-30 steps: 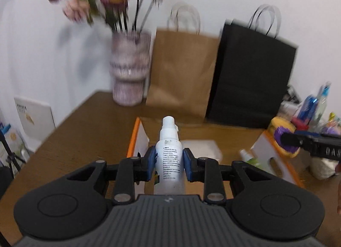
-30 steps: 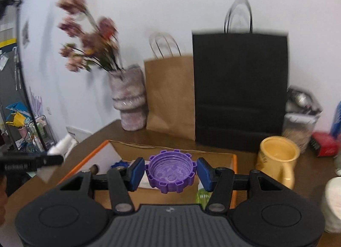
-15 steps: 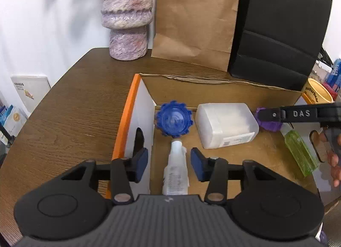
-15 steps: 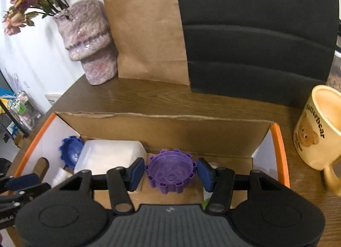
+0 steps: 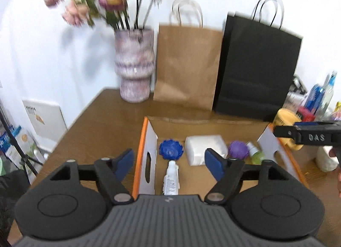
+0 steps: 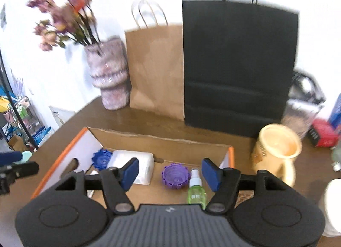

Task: Organize rigid objects
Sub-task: 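Open both tools in the box and withdraw toward the remaining clutter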

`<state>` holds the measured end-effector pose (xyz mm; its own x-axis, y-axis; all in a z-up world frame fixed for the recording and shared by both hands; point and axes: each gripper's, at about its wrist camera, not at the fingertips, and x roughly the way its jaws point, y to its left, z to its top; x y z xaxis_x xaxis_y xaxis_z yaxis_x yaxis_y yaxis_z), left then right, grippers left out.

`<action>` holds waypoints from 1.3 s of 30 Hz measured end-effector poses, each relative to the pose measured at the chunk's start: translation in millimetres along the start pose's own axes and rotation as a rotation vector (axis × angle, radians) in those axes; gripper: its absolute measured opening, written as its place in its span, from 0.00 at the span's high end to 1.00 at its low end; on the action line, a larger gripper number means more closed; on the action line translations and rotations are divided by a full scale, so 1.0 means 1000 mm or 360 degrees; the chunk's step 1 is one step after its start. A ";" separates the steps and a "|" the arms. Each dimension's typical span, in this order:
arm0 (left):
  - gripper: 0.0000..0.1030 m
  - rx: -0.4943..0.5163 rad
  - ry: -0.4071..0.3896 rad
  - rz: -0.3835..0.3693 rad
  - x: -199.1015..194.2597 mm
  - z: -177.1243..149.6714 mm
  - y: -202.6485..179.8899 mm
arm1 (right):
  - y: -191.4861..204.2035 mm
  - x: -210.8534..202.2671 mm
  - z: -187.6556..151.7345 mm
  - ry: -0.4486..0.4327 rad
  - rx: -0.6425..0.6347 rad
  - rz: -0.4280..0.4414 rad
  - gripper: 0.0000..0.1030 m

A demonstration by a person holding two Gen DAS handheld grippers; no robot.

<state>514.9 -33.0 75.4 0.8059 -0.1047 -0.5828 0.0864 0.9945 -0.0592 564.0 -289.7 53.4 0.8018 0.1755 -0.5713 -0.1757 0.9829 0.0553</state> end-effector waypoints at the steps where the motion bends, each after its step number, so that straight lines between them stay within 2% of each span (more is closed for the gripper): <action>1: 0.21 0.0002 -0.0045 0.0000 -0.014 -0.002 0.000 | 0.003 -0.018 -0.004 -0.0053 -0.0022 -0.0009 0.30; 2: 0.20 0.0002 -0.0095 -0.0004 -0.027 -0.004 0.000 | 0.006 -0.034 -0.008 -0.0099 -0.0041 -0.0015 0.25; 3: 0.18 0.0007 -0.0136 0.0003 -0.038 -0.007 -0.002 | 0.009 -0.051 -0.014 -0.0148 -0.0063 -0.0019 0.23; 10: 0.10 0.0055 -0.0402 0.0031 -0.118 -0.039 -0.008 | 0.023 -0.143 -0.070 -0.0408 -0.0105 0.0009 0.18; 20: 0.02 0.0108 -0.0694 0.0022 -0.218 -0.131 -0.011 | 0.036 -0.236 -0.176 -0.0640 -0.0048 0.0048 0.13; 25: 0.00 0.0023 -0.0697 -0.0028 -0.249 -0.178 -0.003 | 0.047 -0.266 -0.225 -0.0654 -0.0040 0.0053 0.11; 27: 0.00 -0.0050 -0.0658 -0.0053 -0.256 -0.194 0.003 | 0.051 -0.273 -0.241 -0.0642 -0.0021 0.0038 0.11; 31: 0.00 -0.0092 -0.0585 -0.0049 -0.264 -0.219 0.009 | 0.056 -0.282 -0.272 -0.0611 -0.0010 0.0021 0.11; 34: 0.00 -0.0049 -0.0543 -0.0056 -0.265 -0.229 0.009 | 0.055 -0.284 -0.283 -0.0587 -0.0002 0.0006 0.11; 39: 0.00 -0.0010 -0.0540 -0.0057 -0.261 -0.230 0.003 | 0.052 -0.285 -0.286 -0.0584 0.0020 -0.0016 0.11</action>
<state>169.8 -2.0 41.0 0.9515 -0.1331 -0.2772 0.1150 0.9901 -0.0805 163.1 -305.0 -15.2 0.9553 0.1720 -0.2403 -0.1616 0.9849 0.0625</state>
